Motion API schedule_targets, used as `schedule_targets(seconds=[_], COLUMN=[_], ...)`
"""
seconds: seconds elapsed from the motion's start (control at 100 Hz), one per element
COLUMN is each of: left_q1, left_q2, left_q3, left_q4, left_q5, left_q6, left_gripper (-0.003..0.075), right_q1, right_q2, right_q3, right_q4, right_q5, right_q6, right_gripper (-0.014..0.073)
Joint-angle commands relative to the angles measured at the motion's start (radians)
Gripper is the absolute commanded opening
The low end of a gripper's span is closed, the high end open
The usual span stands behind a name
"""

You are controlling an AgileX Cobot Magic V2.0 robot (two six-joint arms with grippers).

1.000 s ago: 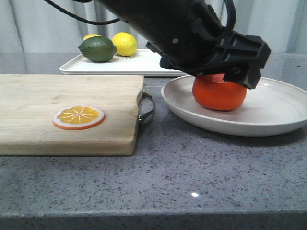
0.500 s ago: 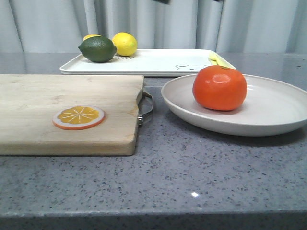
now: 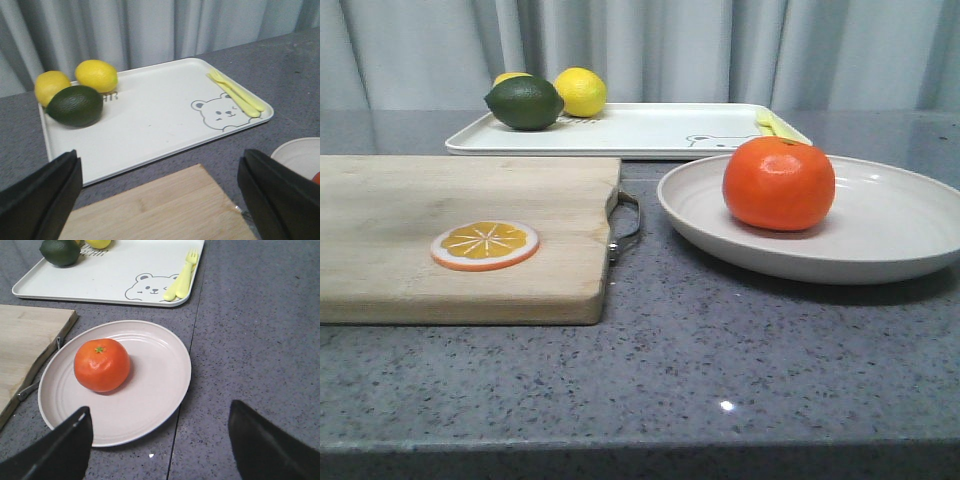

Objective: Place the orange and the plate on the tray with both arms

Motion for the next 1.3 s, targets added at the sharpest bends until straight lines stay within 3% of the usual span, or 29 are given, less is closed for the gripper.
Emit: schedule_targets(seconds=[0.0, 0.43, 0.81, 1.29], left_q1=[0.029, 0.078, 0.078, 0.078], left_q2=[-0.106, -0.456, -0.484, -0.484], left_q3=[0.053, 0.32, 0.335, 0.335], left_q4=[-0.003, -0.003, -0.003, -0.003], left_q5=[-0.069, -0.078, -0.079, -0.079], left_q6=[0.0, 0.0, 0.0, 0.0], left_gripper=[0.0608, 0.0608, 0.0608, 0.0608], right_q1=[-0.003, -0.003, -0.003, -0.003], right_q2=[0.015, 0.015, 0.04, 0.509], right_q3=[-0.036, -0.034, -0.034, -0.036], right_q4=[0.009, 0.009, 0.009, 0.03], right_q5=[-0.076, -0.068, -0.133, -0.381], right_q6=[-0.005, -0.005, -0.005, -0.005], right_gripper=[0.0562, 0.0562, 0.0562, 0.0562])
